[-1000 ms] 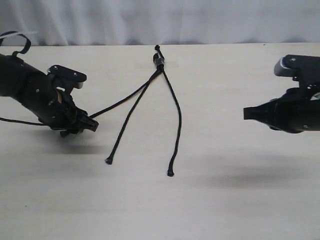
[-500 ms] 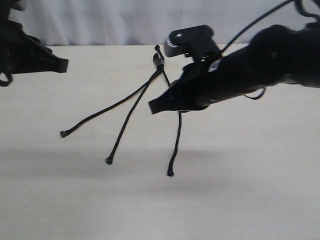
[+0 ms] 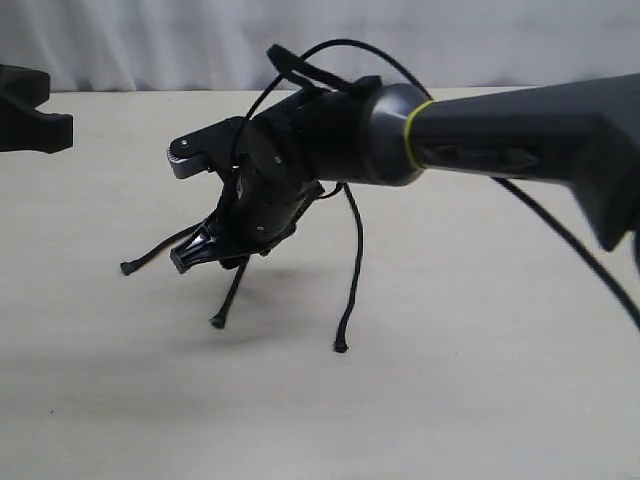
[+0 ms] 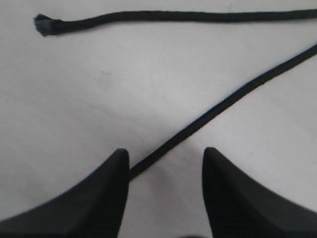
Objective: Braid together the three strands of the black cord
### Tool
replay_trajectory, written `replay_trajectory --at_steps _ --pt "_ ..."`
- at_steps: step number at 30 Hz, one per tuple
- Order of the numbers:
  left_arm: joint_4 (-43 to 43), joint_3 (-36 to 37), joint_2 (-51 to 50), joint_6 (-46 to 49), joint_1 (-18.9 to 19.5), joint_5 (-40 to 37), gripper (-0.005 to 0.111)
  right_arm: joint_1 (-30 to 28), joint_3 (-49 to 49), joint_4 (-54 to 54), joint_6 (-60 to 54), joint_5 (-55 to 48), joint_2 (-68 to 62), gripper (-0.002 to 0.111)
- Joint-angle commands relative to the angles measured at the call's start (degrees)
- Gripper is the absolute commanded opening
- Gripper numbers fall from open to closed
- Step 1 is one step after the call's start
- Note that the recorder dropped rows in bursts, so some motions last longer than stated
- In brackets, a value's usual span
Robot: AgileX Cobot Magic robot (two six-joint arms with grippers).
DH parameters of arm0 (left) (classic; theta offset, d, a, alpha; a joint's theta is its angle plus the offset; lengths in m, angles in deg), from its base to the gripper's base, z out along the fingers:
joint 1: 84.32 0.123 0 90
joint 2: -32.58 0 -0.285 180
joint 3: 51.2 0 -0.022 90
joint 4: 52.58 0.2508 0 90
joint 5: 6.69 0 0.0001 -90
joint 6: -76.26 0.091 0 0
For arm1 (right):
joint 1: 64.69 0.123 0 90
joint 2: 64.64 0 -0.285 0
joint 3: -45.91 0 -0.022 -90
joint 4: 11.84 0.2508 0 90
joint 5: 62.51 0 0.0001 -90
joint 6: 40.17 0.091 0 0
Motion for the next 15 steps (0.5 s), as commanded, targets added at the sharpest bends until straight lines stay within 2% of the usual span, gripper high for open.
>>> replay_trajectory --at_steps 1,6,11,12,15 --pt "-0.1 0.4 0.4 -0.1 0.0 0.9 0.0 0.0 6.0 -1.2 1.9 -5.1 -5.4 0.052" --pt "-0.1 0.4 0.4 -0.1 0.0 0.9 0.0 -0.1 11.8 -1.4 1.9 -8.5 -10.4 0.052" --pt "-0.1 0.4 0.4 -0.1 0.0 0.9 0.0 -0.1 12.3 -1.6 1.9 -8.1 -12.1 0.05" --pt "-0.1 0.4 0.4 -0.1 0.0 0.9 0.0 -0.1 12.3 -1.6 1.9 -8.5 -12.3 0.046" --pt "-0.1 0.4 0.4 -0.1 0.0 1.1 0.0 -0.1 12.3 -3.1 1.4 -9.7 -12.3 0.018"
